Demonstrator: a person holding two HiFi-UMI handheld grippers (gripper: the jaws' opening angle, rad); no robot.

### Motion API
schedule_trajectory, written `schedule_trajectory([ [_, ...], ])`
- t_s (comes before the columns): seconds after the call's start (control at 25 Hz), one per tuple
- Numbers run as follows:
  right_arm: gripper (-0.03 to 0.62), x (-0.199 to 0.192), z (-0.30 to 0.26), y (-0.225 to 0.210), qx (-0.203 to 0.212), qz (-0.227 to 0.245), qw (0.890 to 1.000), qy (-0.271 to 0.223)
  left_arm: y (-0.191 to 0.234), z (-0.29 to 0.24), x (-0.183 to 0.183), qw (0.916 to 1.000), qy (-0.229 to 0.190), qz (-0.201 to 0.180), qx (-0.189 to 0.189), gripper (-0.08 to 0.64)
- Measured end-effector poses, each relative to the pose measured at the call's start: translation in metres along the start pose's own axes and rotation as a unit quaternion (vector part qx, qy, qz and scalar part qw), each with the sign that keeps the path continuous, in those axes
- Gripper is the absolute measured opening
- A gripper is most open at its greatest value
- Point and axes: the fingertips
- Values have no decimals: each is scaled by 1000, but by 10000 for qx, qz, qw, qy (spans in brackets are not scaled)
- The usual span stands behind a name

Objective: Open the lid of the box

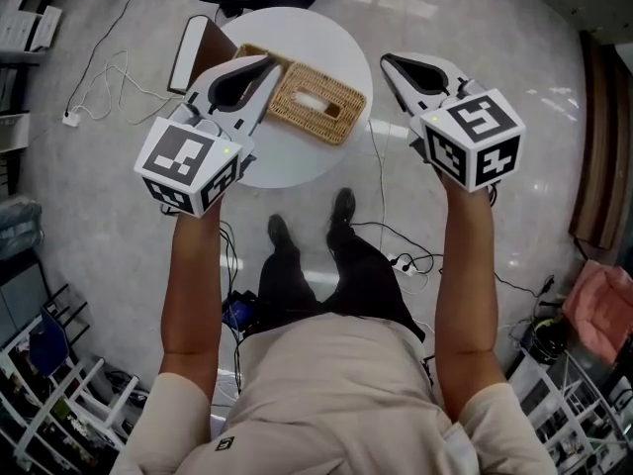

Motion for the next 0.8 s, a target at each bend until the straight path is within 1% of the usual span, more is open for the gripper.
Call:
schedule_trajectory([
  [0.4,-6,-46,-37,-6,233,-195,9994,166,-1,-24,-37,9998,183,101,4,25],
  [0.8,-5,-82,-77,-8,460,-382,9976,335,4,-45,-71,9992,332,233,-30,25],
])
Point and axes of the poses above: the fingertips, and each gripper's own axes: z backward along the fingers, y to its left, x out of its top, and after that the axes turned 9 degrees about y, right-handed
